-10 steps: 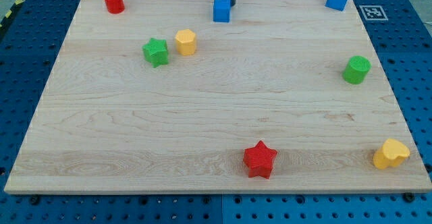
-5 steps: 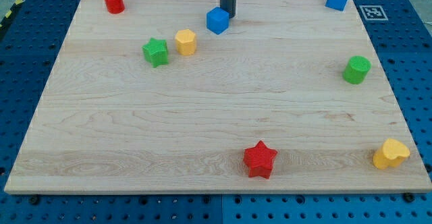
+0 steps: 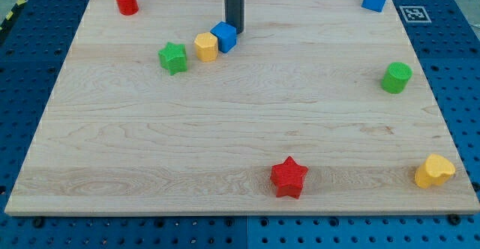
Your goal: Drag the blue cube closer to the yellow hexagon
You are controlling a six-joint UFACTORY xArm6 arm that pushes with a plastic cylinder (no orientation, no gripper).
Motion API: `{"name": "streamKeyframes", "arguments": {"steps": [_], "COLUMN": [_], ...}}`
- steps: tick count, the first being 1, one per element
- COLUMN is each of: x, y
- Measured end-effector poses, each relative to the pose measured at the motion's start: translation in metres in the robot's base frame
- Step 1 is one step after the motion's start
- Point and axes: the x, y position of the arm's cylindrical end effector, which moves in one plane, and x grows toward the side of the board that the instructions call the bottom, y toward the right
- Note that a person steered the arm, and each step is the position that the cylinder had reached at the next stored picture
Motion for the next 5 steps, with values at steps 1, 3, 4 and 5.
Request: {"name": "streamKeyframes", "arguments": {"steps": [1, 3, 4, 5], "x": [0.031, 0.144, 0.155, 0.155], "y": [0.008, -0.009, -0.078, -0.103]}}
